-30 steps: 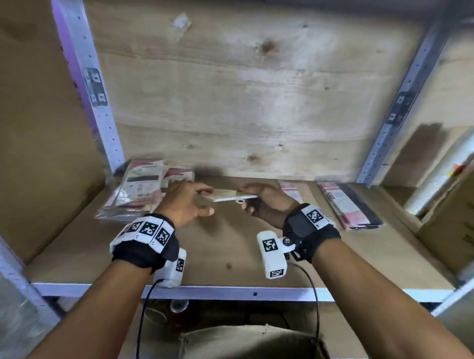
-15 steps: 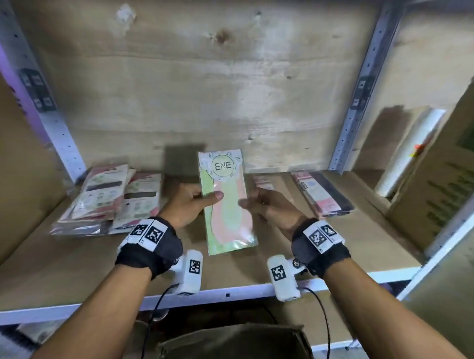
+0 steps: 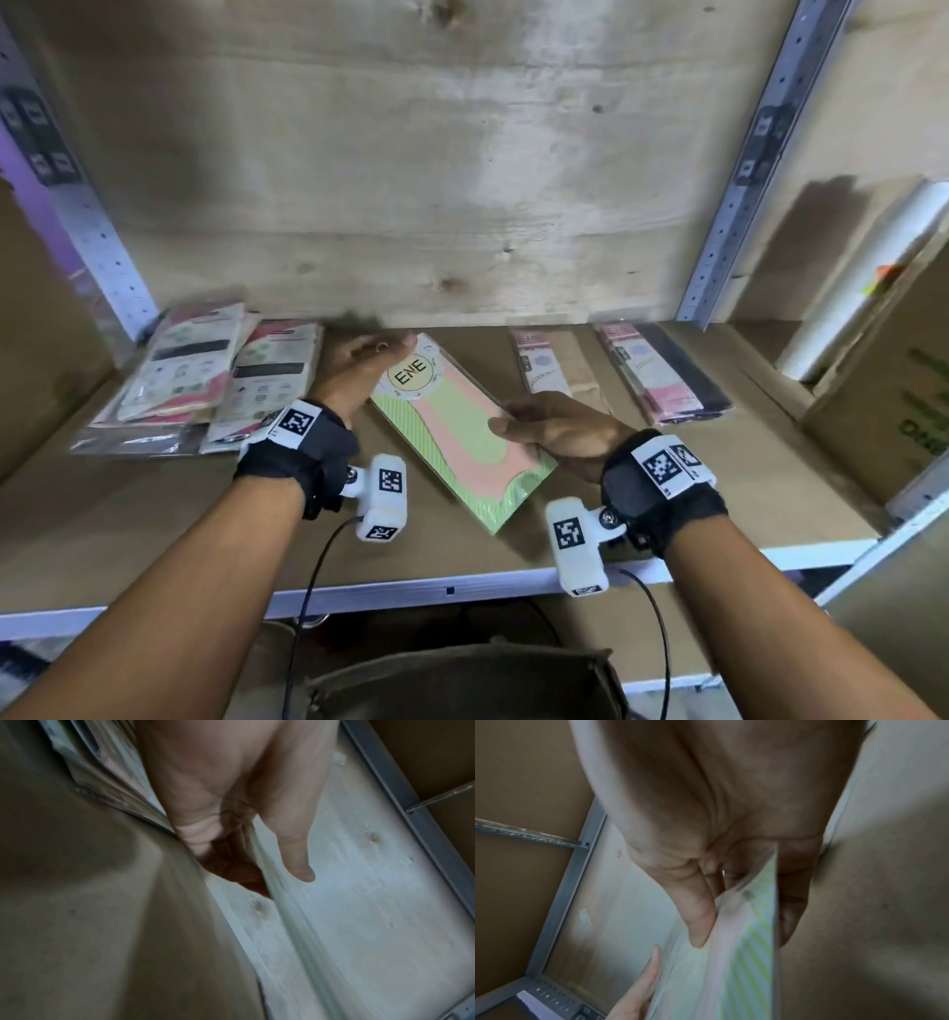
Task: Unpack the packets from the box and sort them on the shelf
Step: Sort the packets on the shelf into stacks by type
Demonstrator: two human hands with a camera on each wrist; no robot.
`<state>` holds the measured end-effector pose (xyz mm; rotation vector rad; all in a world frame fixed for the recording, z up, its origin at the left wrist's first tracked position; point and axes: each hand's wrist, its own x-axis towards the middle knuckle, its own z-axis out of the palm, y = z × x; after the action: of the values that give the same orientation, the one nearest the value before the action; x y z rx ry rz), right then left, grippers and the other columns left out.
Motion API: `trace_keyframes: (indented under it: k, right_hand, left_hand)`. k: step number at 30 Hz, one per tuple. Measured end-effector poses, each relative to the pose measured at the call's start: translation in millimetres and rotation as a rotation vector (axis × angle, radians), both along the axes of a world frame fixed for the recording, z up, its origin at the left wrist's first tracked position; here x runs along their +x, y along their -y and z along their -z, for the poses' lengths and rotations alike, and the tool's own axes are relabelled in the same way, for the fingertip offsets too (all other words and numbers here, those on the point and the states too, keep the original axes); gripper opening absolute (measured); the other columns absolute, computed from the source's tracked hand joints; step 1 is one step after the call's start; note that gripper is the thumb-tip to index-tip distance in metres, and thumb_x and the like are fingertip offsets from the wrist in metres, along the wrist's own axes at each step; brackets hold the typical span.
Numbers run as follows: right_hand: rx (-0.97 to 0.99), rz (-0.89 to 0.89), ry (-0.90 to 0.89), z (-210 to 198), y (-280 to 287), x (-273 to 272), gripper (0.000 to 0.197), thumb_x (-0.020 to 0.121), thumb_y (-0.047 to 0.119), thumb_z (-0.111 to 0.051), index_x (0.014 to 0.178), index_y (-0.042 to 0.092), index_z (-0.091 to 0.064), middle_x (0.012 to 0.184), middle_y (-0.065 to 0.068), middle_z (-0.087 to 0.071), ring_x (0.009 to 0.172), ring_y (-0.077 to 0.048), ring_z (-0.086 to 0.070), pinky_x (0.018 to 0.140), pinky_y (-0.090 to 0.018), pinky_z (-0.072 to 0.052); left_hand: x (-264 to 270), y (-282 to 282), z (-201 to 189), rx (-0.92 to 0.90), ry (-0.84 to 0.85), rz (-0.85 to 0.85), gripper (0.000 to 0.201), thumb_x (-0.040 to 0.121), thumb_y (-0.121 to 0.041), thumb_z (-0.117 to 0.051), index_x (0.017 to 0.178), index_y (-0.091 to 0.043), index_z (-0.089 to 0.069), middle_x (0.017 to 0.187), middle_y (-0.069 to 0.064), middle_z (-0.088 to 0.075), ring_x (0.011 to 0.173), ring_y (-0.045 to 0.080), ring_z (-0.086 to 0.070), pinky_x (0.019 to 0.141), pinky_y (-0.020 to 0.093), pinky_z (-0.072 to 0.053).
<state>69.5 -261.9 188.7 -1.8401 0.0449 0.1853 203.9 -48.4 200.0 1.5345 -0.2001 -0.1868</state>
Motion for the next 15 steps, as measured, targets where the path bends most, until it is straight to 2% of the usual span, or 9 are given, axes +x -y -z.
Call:
trace_keyframes:
  k: [1,2,4,7,8,10,12,14,15]
  right_hand:
    - [-0.03,-0.002,-0.008,0.3,-0.1,0.2,0.038,0.094,0.022,-0.066,0.119,-0.006,-0.063,0.121,-0.042,-0.056,0.104,-0.059,-0.057,0.101,-0.065,-0.041]
    - [-0.05,0.012,-0.011,0.0,-0.5,-0.5,0.038,0.092,0.024,-0.068,0.118,-0.003,-0.065,0.117,-0.039,-0.061,0.096,-0.055,-0.059,0.095,-0.058,-0.047]
    - [-0.064,0.043,-0.018,-0.7,-1.0,-2.2,0.036,0.087,0.029,-0.074,0.114,0.004,-0.07,0.109,-0.033,-0.067,0.088,-0.036,-0.06,0.084,-0.042,-0.045]
    - [-0.111,0.023,-0.055,-1.1,0.9,-6.2,0.033,0.083,0.032,-0.078,0.107,0.01,-0.073,0.105,-0.008,-0.076,0.095,-0.019,-0.069,0.089,-0.031,-0.048]
    - [-0.101,-0.004,-0.08,-1.0,2.0,-7.8,0.03,0.083,0.03,-0.078,0.106,0.01,-0.073,0.104,-0.004,-0.076,0.093,-0.019,-0.069,0.087,-0.031,-0.05]
    - [-0.046,-0.054,-0.127,-2.0,3.8,-11.4,0.03,0.083,0.027,-0.078,0.105,0.008,-0.072,0.104,-0.006,-0.075,0.084,-0.023,-0.07,0.076,-0.027,-0.057]
    - [-0.024,-0.069,-0.14,-6.4,4.4,-15.6,0.03,0.078,0.034,-0.079,0.099,0.014,-0.073,0.097,-0.001,-0.076,0.068,-0.017,-0.072,0.059,-0.016,-0.054]
    - [-0.001,-0.06,-0.144,-10.3,5.3,-18.8,0.024,0.076,0.036,-0.078,0.093,0.02,-0.073,0.093,0.002,-0.076,0.062,-0.013,-0.072,0.052,-0.013,-0.05]
    - [0.018,-0.052,-0.144,-11.0,6.6,-20.1,0.018,0.078,0.032,-0.078,0.091,0.021,-0.073,0.091,0.002,-0.076,0.061,-0.013,-0.071,0.051,-0.013,-0.049]
  left_hand:
    - [1.1,-2.3,2.3,0.038,0.033,0.004,0.036,0.08,-0.03,-0.079,0.108,-0.007,-0.073,0.095,0.004,-0.076,0.081,0.012,-0.07,0.07,0.017,-0.053]
    - [1.7,-4.4,4.9,0.08,0.055,0.01,0.034,0.081,-0.031,-0.078,0.104,-0.006,-0.075,0.091,0.004,-0.077,0.08,0.015,-0.07,0.068,0.018,-0.053]
    - [4.7,-7.3,11.3,0.161,0.084,0.013,0.032,0.081,-0.033,-0.078,0.098,-0.006,-0.076,0.091,0.009,-0.077,0.077,0.017,-0.069,0.069,0.023,-0.052]
    - [12.4,-10.8,16.9,0.214,0.093,-0.046,0.026,0.083,-0.039,-0.075,0.087,-0.014,-0.077,0.091,0.009,-0.077,0.08,0.02,-0.072,0.078,0.032,-0.056]
    - [15.5,-13.0,17.1,0.217,0.081,-0.088,0.025,0.083,-0.042,-0.074,0.082,-0.017,-0.076,0.09,0.008,-0.077,0.085,0.024,-0.073,0.081,0.035,-0.055]
    - [19.6,-18.8,15.5,0.218,0.049,-0.146,0.029,0.085,-0.045,-0.071,0.076,-0.018,-0.074,0.087,0.007,-0.076,0.092,0.03,-0.072,0.078,0.035,-0.053]
    - [22.8,-23.1,15.2,0.211,0.016,-0.148,0.033,0.087,-0.046,-0.068,0.079,-0.015,-0.075,0.089,0.01,-0.076,0.094,0.034,-0.071,0.079,0.038,-0.054]
    - [23.4,-25.4,15.2,0.199,-0.023,-0.123,0.037,0.089,-0.047,-0.065,0.093,-0.012,-0.077,0.092,0.013,-0.076,0.092,0.034,-0.072,0.085,0.045,-0.056]
    - [22.3,-26.3,15.0,0.176,-0.044,-0.112,0.04,0.091,-0.047,-0.062,0.099,-0.011,-0.077,0.092,0.012,-0.076,0.088,0.031,-0.073,0.081,0.042,-0.059]
